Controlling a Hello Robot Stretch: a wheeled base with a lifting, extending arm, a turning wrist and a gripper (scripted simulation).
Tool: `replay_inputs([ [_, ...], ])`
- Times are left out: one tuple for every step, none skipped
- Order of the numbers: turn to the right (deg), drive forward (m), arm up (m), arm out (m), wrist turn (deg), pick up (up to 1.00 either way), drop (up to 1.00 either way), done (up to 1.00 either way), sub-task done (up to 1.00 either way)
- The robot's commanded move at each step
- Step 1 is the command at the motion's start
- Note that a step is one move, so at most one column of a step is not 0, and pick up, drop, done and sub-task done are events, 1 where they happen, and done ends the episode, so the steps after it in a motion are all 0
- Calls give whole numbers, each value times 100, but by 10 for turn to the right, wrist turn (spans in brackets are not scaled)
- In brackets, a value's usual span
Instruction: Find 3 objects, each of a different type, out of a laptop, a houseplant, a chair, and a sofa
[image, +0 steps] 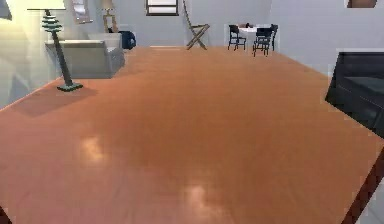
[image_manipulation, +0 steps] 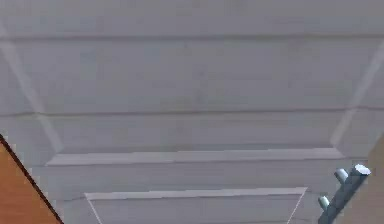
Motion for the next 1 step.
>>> replay_inputs([
  [0, 50, 0, 0, 0, 0, 0, 0, 0],
])
